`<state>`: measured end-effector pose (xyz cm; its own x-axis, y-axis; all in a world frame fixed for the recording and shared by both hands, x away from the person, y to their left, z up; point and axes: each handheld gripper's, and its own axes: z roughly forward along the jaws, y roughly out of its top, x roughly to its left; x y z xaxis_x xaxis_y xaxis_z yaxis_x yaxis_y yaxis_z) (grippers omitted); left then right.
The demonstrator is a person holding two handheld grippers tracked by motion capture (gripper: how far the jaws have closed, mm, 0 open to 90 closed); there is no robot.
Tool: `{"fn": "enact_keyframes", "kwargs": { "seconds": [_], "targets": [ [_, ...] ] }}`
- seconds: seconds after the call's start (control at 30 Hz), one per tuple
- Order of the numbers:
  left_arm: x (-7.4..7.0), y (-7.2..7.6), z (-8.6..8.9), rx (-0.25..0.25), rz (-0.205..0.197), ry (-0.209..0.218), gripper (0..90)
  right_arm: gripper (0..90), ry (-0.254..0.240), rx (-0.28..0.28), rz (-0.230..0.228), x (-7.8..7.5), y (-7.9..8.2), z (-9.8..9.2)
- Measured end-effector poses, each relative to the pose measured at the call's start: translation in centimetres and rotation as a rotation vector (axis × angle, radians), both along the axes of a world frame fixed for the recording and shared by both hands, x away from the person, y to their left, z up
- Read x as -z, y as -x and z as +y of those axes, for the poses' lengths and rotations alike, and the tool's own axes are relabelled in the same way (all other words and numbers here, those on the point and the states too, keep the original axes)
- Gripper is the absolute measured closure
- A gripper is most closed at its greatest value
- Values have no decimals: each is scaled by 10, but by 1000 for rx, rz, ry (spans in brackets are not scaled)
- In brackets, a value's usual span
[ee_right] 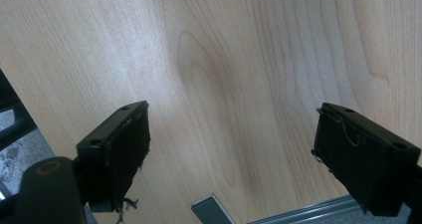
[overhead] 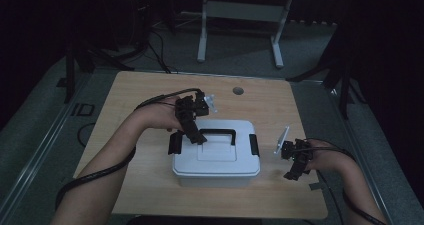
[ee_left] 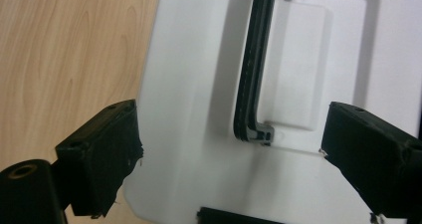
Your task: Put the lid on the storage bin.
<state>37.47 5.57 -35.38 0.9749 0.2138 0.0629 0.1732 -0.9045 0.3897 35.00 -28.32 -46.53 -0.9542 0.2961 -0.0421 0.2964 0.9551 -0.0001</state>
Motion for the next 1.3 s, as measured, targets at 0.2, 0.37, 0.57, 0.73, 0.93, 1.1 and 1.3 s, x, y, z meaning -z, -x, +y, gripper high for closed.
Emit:
{"fn": "enact_keyframes", "kwargs": {
  "seconds": [0.2,0.37,0.57,0.73,0.93,1.1,1.3],
  "targets": [
    [-1,0,20,-47,-10,40,80,143,-1,6,-5,0,-1,1],
    [2,1,35,-62,-13,43,80,143,-1,11,-9,-1,-2,2],
    [5,4,52,-89,-6,52,80,143,-3,15,-16,-1,-3,4],
    [8,6,67,-113,-8,45,81,143,-1,20,-19,-2,-3,4],
    [10,10,88,-142,-10,51,81,145,-2,28,-23,-3,-3,3],
    [14,14,106,-171,-1,57,80,145,-5,34,-22,-2,-4,2],
    [23,19,129,-207,16,61,80,145,-6,34,-27,1,-3,2]
  ]
}}
